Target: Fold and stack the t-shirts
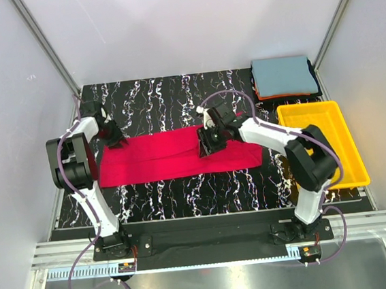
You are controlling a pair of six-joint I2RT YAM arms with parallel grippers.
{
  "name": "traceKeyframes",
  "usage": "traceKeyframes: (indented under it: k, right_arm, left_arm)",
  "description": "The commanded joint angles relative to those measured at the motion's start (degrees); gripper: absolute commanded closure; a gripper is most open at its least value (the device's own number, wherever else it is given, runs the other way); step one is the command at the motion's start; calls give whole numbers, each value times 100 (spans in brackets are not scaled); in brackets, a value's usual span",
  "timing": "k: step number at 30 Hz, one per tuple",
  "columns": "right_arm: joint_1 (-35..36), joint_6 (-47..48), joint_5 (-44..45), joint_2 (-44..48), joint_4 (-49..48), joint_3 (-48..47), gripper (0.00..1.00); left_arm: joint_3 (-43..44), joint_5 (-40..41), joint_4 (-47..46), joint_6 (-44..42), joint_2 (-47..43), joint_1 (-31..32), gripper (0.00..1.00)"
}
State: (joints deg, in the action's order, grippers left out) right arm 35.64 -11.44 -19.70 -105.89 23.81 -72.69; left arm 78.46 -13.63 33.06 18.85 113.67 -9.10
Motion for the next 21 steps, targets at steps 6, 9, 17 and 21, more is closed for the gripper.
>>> traceKeyframes:
  k: [6,9,17,21]
  right_arm:
    - [5,-1333,1617,1245,96,378,57]
    - [-337,-1773,2171,1220,623,221,61]
    - [-1533,-1985,2128,1070,1178,422,68]
    - [-1674,-1792,2120,746,1161,492,70]
  left_arm:
    - [-119,-535,-159,224,-863,609,59]
    - [-435,-1088,-570,600,-1285,1363,59]
    - [-1069,-1046,-1574,1375,-1787,3054,59]
    - [-1060,-1045,-1942,1516,-1585,3458,58]
